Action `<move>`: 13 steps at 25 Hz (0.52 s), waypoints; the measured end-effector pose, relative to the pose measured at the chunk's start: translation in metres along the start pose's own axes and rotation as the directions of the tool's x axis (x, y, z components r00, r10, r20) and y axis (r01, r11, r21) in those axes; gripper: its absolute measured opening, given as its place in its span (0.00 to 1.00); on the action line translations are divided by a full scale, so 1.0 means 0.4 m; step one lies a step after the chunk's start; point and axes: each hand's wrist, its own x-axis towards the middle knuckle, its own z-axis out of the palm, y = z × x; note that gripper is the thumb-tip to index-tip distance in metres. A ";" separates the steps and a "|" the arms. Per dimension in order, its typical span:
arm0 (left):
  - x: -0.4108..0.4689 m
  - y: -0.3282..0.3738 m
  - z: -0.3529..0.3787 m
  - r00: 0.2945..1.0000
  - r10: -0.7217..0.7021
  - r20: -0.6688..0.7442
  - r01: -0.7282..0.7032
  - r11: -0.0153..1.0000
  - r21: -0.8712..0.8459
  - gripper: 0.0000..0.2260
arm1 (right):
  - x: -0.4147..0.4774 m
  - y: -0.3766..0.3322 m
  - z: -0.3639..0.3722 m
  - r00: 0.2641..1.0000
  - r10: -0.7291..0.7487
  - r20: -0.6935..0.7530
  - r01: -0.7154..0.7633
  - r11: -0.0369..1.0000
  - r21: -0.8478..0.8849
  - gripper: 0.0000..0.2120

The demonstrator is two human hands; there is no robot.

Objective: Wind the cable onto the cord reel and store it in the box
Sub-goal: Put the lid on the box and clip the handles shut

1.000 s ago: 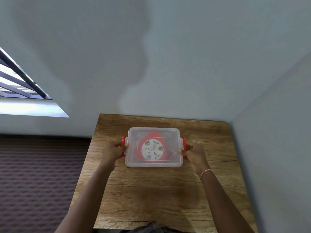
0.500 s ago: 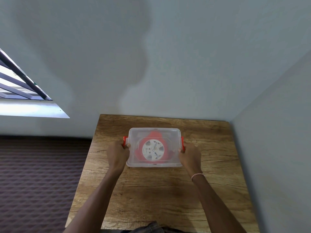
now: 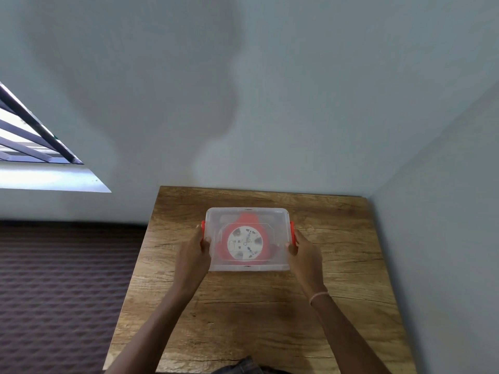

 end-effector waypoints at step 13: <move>-0.003 -0.027 0.042 0.985 -0.135 0.111 0.169 0.900 -0.403 0.22 | -0.029 0.047 0.051 0.995 0.097 -0.011 -0.087 0.928 0.362 0.29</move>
